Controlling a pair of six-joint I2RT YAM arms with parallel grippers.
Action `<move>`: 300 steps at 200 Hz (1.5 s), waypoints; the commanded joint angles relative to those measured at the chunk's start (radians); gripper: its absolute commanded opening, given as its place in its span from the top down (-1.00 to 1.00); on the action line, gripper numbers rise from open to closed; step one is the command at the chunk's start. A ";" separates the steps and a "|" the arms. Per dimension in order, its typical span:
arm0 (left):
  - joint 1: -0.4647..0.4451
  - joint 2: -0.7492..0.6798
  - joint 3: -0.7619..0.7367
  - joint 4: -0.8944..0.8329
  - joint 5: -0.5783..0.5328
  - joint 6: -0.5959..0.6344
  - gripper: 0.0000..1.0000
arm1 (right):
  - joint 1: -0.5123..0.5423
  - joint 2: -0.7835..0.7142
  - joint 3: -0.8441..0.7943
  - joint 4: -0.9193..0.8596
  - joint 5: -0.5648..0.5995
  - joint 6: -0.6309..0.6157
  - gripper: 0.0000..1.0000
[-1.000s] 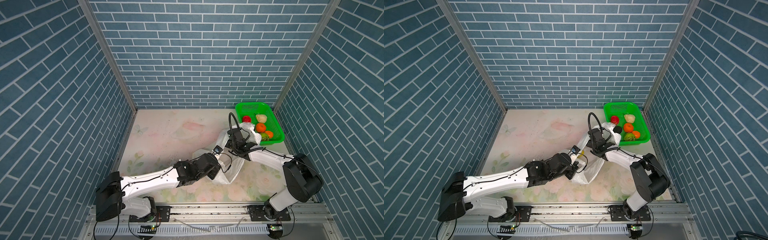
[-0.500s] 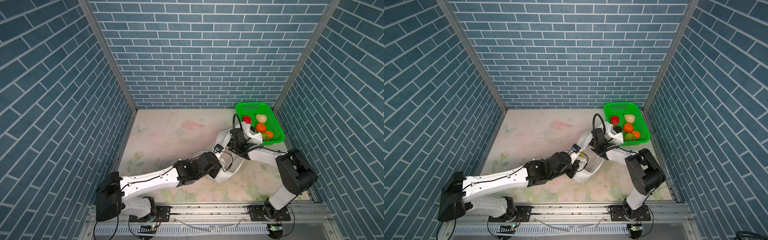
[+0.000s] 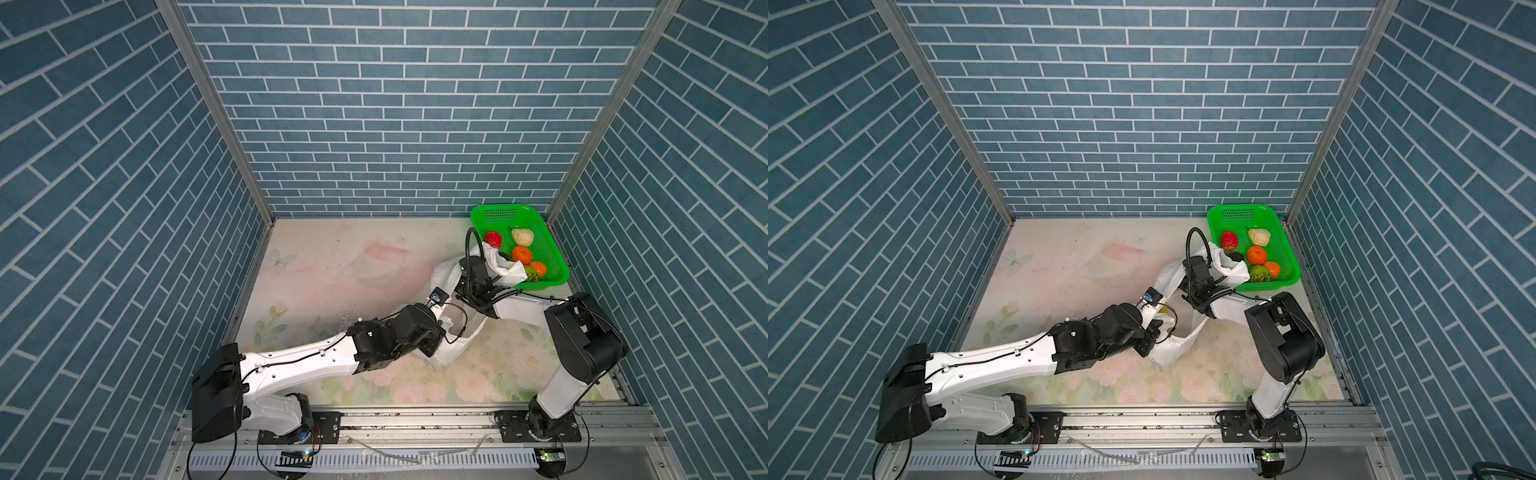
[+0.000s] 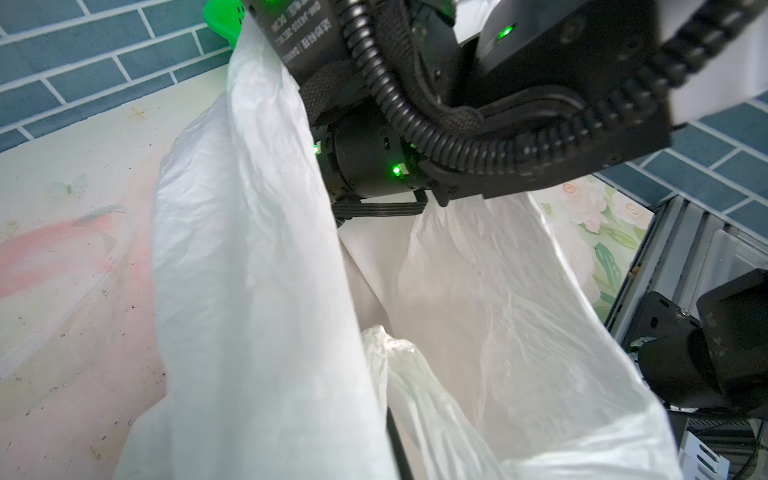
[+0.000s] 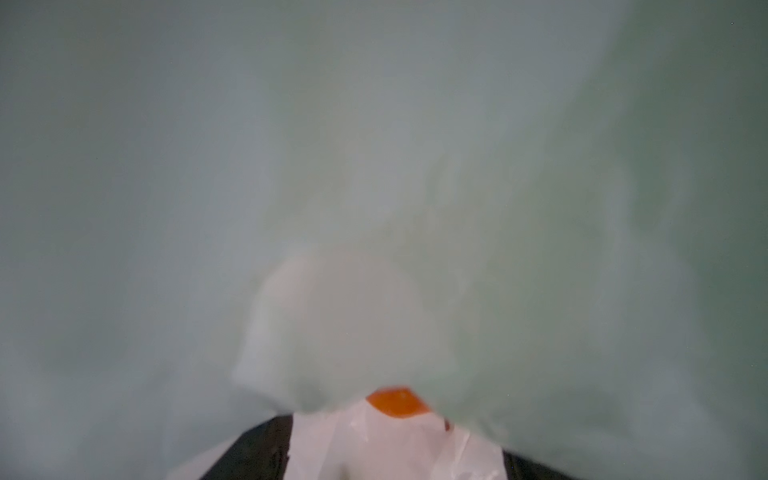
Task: Untie the knot of the plastic bag and take out the fruit
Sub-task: 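Reach deep into the bag with the right gripper and grasp the orange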
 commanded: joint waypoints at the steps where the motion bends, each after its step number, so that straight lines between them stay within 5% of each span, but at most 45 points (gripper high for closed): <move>1: -0.017 -0.030 -0.006 -0.007 0.002 -0.023 1.00 | -0.008 0.044 0.058 0.001 0.060 -0.032 -0.51; 80: -0.025 -0.032 -0.017 -0.038 0.015 -0.039 1.00 | 0.007 0.171 0.117 0.071 0.076 -0.048 -0.56; 111: -0.028 -0.035 -0.016 -0.057 0.007 -0.043 1.00 | 0.009 0.175 0.110 0.096 0.073 -0.049 -0.04; 257: 0.003 -0.030 -0.022 -0.153 -0.156 -0.049 1.00 | 0.088 -0.280 -0.086 -0.264 -0.241 -0.059 0.07; 300: 0.032 -0.037 -0.035 -0.139 -0.172 -0.042 1.00 | 0.149 -0.392 -0.087 -0.440 -0.253 -0.120 0.06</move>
